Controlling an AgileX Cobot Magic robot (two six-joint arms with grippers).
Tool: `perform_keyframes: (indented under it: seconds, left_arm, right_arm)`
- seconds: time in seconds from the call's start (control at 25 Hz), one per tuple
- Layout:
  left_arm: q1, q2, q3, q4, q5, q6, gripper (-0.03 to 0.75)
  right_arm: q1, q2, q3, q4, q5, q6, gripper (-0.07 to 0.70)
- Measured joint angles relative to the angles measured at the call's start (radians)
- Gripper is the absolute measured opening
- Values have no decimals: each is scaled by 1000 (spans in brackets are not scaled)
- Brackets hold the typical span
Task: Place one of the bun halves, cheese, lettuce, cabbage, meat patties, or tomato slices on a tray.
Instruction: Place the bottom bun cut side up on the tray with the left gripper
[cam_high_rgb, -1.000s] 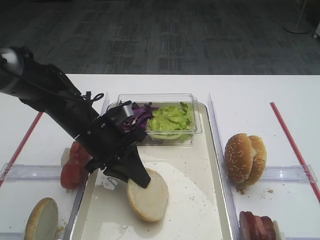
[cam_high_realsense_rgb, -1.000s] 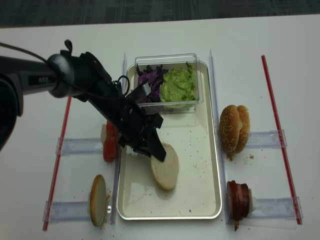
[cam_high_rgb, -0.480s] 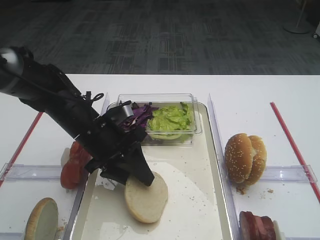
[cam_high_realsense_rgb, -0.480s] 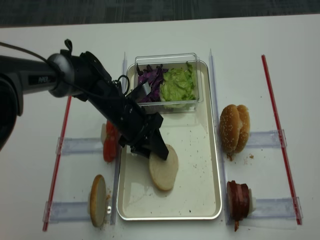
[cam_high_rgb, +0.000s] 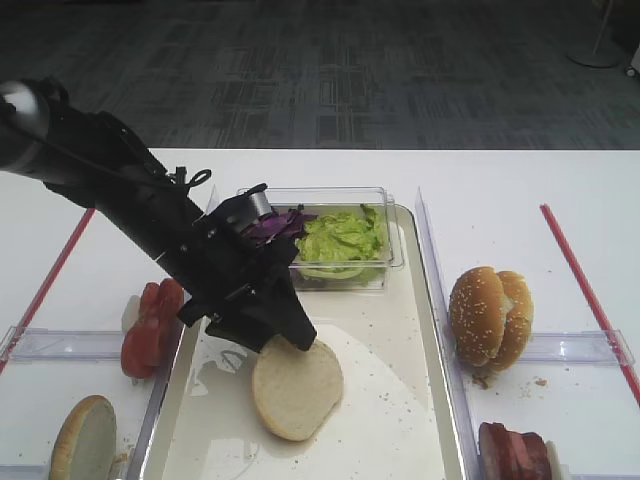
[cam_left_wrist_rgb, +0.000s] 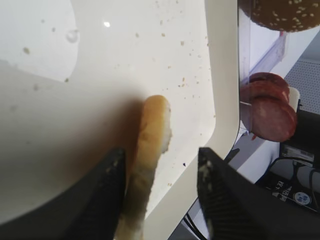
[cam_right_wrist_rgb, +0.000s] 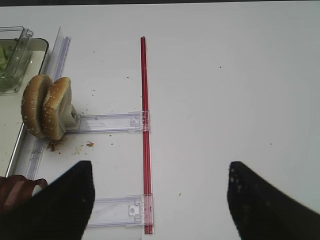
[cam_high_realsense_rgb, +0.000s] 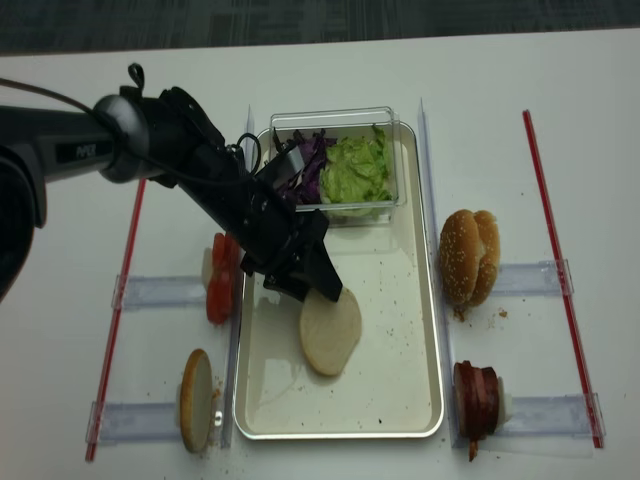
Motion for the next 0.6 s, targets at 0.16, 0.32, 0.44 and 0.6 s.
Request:
perform_keyframes:
  seconds: [0.16, 0.32, 0.44, 0.6]
  left_arm:
    - [0, 0, -16, 57, 2, -20, 315]
    - [2, 0, -16, 76, 2, -25, 316]
    - [4, 0, -16, 78, 2, -27, 316]
    - [4, 0, -16, 78, 2, -27, 316]
  right_arm:
    - [0, 0, 0, 0, 0, 0, 571]
    - [0, 0, 0, 0, 0, 0, 571]
    - [0, 0, 0, 0, 0, 0, 571]
    - [0, 0, 0, 0, 0, 0, 571]
